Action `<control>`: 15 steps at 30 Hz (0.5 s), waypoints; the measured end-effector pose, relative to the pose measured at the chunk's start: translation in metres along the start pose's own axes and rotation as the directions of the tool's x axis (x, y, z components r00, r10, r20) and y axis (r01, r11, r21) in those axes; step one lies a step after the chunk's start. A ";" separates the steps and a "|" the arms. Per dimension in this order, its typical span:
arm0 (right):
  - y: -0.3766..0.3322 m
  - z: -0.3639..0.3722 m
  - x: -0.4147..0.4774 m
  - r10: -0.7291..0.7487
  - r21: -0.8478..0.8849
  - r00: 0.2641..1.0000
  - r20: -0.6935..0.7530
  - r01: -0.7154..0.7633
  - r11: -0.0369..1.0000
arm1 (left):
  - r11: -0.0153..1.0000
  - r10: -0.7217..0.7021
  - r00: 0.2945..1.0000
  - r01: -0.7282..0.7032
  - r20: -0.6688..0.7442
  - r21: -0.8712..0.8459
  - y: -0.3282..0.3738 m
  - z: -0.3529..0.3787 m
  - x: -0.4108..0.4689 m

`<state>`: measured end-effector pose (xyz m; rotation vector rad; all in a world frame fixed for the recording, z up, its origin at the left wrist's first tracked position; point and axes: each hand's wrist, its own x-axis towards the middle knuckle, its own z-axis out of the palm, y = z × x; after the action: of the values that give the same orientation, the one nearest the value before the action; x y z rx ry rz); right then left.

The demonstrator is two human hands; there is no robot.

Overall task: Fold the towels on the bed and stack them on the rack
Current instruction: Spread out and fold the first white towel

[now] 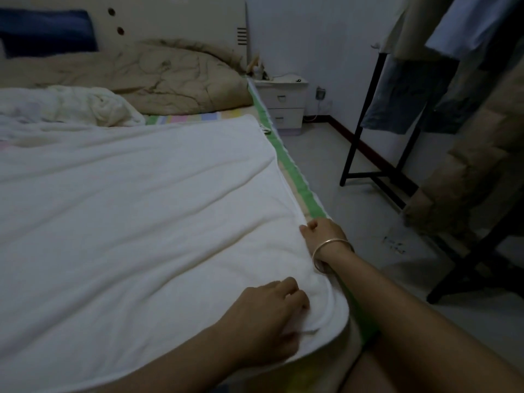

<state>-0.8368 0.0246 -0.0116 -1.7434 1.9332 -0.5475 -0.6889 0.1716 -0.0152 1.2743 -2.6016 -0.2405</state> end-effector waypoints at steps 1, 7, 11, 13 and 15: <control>0.001 -0.001 -0.003 -0.001 -0.001 1.000 -0.011 0.001 1.000 | 0.997 -0.018 1.000 0.017 -0.015 -0.072 0.002 0.001 -0.001; 0.025 -0.016 -0.020 0.008 -0.029 1.000 0.003 -0.008 1.000 | 0.953 0.019 0.999 -0.027 -0.029 -0.303 0.024 0.008 0.002; 0.033 -0.015 -0.035 0.018 -0.100 1.000 -0.015 -0.019 0.995 | 0.940 -0.017 1.000 0.012 -0.010 -0.342 0.020 0.016 0.001; 0.031 -0.014 -0.043 0.025 -0.158 0.999 -0.026 -0.029 0.987 | 0.937 -0.010 1.000 0.008 -0.004 -0.350 0.021 0.015 -0.001; 0.029 -0.010 -0.053 0.008 -0.232 0.997 -0.074 -0.025 0.972 | 0.956 0.021 1.000 -0.014 0.021 -0.293 0.022 0.015 -0.005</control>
<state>-0.8623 0.0803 -0.0164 -1.8695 2.1337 -0.3954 -0.7070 0.1895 -0.0243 1.1481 -2.4771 -0.6164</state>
